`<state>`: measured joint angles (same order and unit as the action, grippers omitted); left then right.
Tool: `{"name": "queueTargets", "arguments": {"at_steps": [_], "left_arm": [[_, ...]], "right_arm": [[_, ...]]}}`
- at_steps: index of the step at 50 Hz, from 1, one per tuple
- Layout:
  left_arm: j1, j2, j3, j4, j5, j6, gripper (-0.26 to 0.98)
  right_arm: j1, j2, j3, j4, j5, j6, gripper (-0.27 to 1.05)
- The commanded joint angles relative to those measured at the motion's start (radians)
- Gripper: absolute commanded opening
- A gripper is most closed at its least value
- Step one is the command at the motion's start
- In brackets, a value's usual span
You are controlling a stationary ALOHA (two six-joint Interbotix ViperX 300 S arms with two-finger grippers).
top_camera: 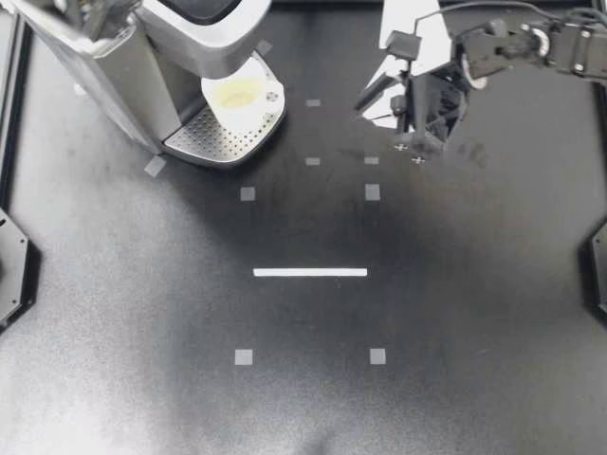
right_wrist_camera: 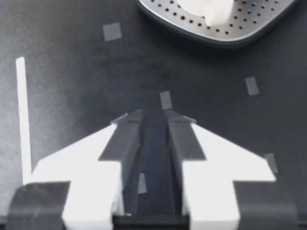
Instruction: Place the coffee capsule inside the capsule container, then place the cup onto the center of the cup tray.
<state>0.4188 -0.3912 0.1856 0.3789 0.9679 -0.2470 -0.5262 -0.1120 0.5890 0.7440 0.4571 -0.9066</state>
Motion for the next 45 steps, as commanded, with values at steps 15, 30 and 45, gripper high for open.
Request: {"name": "queueTargets", "arguments": {"at_steps": [15, 30, 45], "left_arm": [[0.064, 0.057, -0.046, -0.075, -0.035, 0.060, 0.11], [0.064, 0.074, -0.034, -0.075, -0.035, 0.060, 0.11], [0.078, 0.091, -0.002, -0.071, -0.038, 0.060, 0.11]], "right_arm": [[0.021, -0.034, 0.017, 0.005, -0.052, -0.003, 0.30], [0.020, -0.031, 0.020, 0.005, -0.055, -0.006, 0.30], [0.020, -0.028, 0.020, 0.005, -0.055, -0.005, 0.30]]}}
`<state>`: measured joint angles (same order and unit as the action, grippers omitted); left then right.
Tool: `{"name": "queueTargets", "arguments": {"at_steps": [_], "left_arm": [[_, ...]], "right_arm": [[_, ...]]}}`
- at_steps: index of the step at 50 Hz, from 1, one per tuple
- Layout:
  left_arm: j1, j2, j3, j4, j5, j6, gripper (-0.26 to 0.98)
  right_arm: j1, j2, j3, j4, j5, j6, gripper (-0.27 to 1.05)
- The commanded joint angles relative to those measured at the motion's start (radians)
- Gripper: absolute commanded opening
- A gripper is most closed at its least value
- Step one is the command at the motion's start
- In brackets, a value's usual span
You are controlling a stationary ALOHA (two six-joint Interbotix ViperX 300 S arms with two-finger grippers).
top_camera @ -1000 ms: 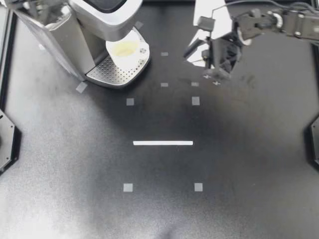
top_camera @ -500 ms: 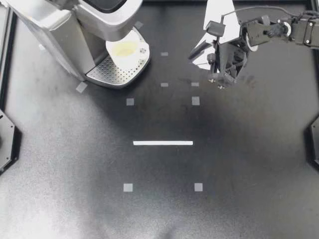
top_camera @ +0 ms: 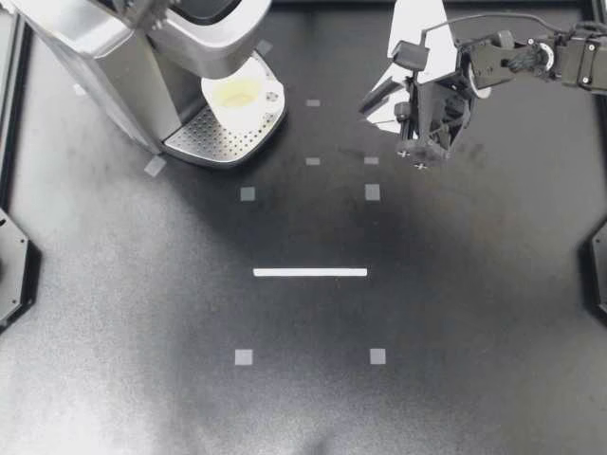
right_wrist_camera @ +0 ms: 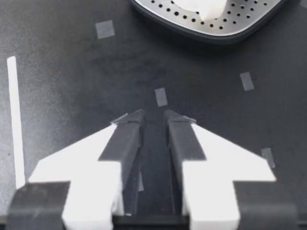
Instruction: Place the coffee capsule inside the capsule container, then place the cup onto the center of the cup tray.
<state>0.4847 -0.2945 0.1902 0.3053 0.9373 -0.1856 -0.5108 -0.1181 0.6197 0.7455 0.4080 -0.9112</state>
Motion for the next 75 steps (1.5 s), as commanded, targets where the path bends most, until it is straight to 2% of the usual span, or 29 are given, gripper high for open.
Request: {"name": "queueTargets", "arguments": {"at_steps": [1, 23, 32, 51, 65, 75], "left_arm": [[0.014, -0.006, -0.005, 0.003, -0.008, -0.002, 0.11], [0.020, 0.017, 0.031, 0.003, -0.005, -0.008, 0.11], [0.021, 0.015, 0.025, 0.003, 0.011, -0.008, 0.11], [0.020, -0.017, -0.055, 0.000, -0.040, -0.002, 0.11], [-0.034, -0.009, -0.058, -0.005, -0.043, -0.008, 0.11], [-0.038, -0.002, -0.049, -0.006, -0.043, -0.009, 0.11]], "right_arm": [[0.006, -0.021, -0.011, 0.003, -0.006, -0.002, 0.30], [0.006, -0.020, -0.005, 0.003, -0.008, -0.002, 0.30], [0.006, -0.021, -0.003, 0.003, -0.008, -0.002, 0.30], [0.005, -0.029, -0.005, 0.003, -0.009, -0.002, 0.30], [0.006, -0.029, -0.005, 0.002, -0.018, -0.002, 0.30], [0.006, -0.029, -0.005, 0.000, -0.020, -0.003, 0.30]]}}
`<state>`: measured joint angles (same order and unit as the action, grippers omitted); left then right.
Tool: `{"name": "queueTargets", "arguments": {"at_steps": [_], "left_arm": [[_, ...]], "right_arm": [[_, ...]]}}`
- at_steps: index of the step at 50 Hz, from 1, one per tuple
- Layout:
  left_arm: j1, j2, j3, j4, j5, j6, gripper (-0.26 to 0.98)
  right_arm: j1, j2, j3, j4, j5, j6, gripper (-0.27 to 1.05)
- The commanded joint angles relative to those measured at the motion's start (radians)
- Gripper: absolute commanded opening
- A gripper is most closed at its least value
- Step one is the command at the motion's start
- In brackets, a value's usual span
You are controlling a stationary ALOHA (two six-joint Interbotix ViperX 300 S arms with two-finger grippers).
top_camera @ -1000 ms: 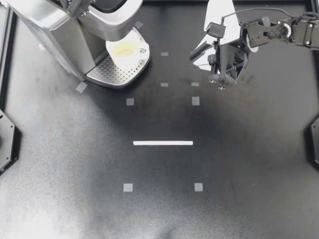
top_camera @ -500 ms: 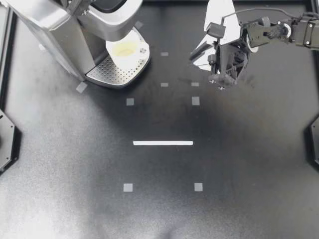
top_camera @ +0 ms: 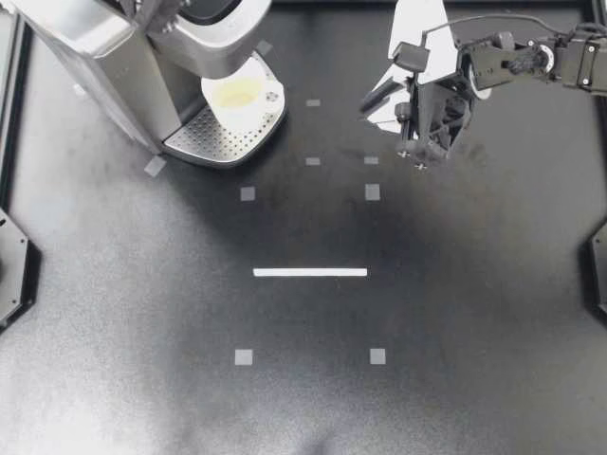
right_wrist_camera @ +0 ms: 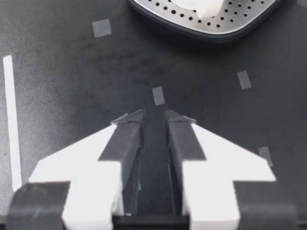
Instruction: Place the coffee capsule inside the capsule container, then place the cup onto the center of the cup tray.
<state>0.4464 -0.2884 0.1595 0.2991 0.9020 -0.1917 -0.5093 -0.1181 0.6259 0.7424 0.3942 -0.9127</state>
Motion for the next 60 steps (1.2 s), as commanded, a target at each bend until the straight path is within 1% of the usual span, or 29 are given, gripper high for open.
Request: {"name": "queueTargets", "arguments": {"at_steps": [1, 32, 51, 60], "left_arm": [[0.000, -0.006, -0.017, 0.002, -0.008, -0.003, 0.11], [0.000, 0.035, -0.006, 0.000, -0.017, -0.003, 0.11], [0.000, 0.064, 0.028, -0.002, 0.031, -0.006, 0.11], [0.000, 0.057, 0.018, 0.000, 0.031, -0.005, 0.11]], "right_arm": [[0.005, -0.029, -0.011, 0.003, -0.006, 0.000, 0.30], [0.003, -0.020, -0.009, 0.002, -0.006, -0.002, 0.30], [0.005, -0.015, -0.008, 0.003, -0.006, -0.002, 0.30], [0.003, -0.017, -0.006, 0.002, -0.009, -0.002, 0.30]]}}
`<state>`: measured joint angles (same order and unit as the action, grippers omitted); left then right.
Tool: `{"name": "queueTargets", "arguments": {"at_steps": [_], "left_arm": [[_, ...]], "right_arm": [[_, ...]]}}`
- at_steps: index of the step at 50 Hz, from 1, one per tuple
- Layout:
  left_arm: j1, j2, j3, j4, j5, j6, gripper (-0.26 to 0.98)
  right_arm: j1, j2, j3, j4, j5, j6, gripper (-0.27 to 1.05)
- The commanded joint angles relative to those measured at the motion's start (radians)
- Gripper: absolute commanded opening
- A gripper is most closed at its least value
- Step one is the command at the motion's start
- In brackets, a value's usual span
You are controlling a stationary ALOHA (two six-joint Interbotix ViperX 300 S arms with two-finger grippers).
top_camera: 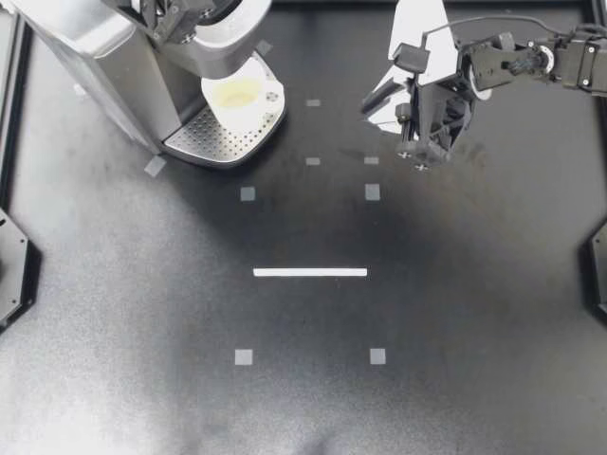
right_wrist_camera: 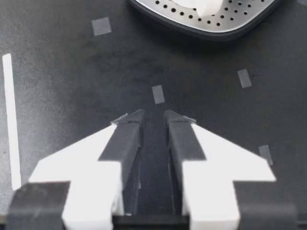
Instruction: Place the coffee capsule inside the capsule container, then place the cup onto the center of the cup tray.
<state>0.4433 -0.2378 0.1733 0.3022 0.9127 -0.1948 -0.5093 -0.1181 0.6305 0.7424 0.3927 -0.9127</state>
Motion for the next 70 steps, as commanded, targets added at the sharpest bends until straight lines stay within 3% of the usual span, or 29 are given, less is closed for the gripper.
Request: {"name": "queueTargets", "arguments": {"at_steps": [1, 16, 25, 38, 53, 62, 70], "left_arm": [[0.003, 0.005, 0.000, -0.003, 0.018, -0.002, 0.11], [-0.005, -0.054, -0.014, -0.003, -0.086, 0.008, 0.11], [-0.075, -0.115, 0.032, -0.003, -0.222, 0.021, 0.11], [-0.199, -0.222, 0.206, -0.003, -0.480, 0.011, 0.11], [-0.239, -0.322, 0.453, -0.003, -0.842, -0.025, 0.11], [-0.241, -0.350, 0.569, -0.005, -1.002, -0.057, 0.11], [-0.241, -0.356, 0.632, -0.003, -1.098, -0.064, 0.11]], "right_arm": [[0.005, -0.017, -0.012, 0.002, -0.008, -0.002, 0.30], [0.011, -0.057, -0.009, 0.008, -0.008, 0.005, 0.30], [0.058, -0.107, -0.006, 0.035, -0.026, 0.006, 0.30], [0.164, -0.210, 0.054, 0.130, -0.164, 0.006, 0.30], [0.359, -0.307, 0.146, 0.195, -0.422, 0.021, 0.30], [0.442, -0.333, 0.187, 0.196, -0.577, 0.061, 0.30], [0.494, -0.345, 0.202, 0.195, -0.653, 0.072, 0.30]]}}
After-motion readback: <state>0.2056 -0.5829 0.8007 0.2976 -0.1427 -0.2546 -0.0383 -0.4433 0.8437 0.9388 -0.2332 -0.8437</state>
